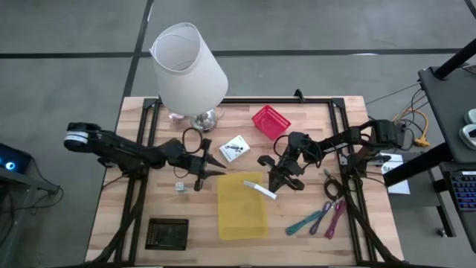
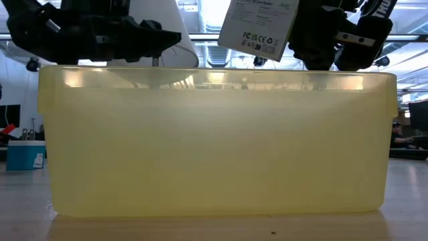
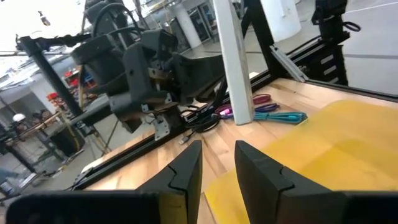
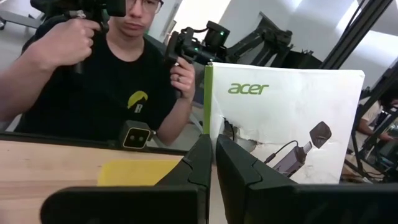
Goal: Pick and place items into bin
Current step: Put the right card reader box into the black bin
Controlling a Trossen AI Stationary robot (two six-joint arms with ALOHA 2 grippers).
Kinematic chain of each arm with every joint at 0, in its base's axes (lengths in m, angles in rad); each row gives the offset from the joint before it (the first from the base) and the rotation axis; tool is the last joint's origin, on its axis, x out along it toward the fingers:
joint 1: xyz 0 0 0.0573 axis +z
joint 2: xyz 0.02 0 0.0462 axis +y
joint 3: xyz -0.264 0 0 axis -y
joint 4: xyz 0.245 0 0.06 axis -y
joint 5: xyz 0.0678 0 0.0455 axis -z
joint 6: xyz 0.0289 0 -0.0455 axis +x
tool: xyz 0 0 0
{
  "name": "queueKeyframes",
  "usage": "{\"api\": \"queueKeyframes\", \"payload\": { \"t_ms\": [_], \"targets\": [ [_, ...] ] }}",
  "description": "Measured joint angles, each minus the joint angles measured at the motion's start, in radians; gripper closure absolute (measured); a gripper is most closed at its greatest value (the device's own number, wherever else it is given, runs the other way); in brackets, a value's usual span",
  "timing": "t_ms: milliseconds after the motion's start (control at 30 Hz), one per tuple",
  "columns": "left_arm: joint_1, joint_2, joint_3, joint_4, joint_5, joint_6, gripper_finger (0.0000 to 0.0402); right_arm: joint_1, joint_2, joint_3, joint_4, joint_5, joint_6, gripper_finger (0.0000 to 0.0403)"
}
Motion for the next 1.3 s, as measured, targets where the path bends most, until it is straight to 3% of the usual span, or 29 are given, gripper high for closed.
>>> {"api": "queueKeyframes", "payload": {
  "t_ms": [267, 633, 1033, 1300],
  "targets": [
    [-0.002, 0.052, 0.050, 0.004, 0.094, -0.007, 0.0322, 0.000, 0.000, 0.000, -0.003, 0.001, -0.002, 0.0394],
    [-0.006, 0.165, 0.116, 0.052, 0.143, -0.006, 0.0318, 0.000, 0.000, 0.000, -0.010, 0.027, -0.004, 0.0394],
    [-0.006, 0.261, 0.209, 0.053, 0.143, -0.007, 0.0154, 0.000, 0.000, 0.000, -0.013, 0.045, -0.001, 0.0394],
    [-0.006, 0.272, 0.247, 0.053, 0.145, -0.073, 0.0123, 0.000, 0.000, 0.000, -0.018, 0.044, -0.003, 0.0394]
  ]
}}
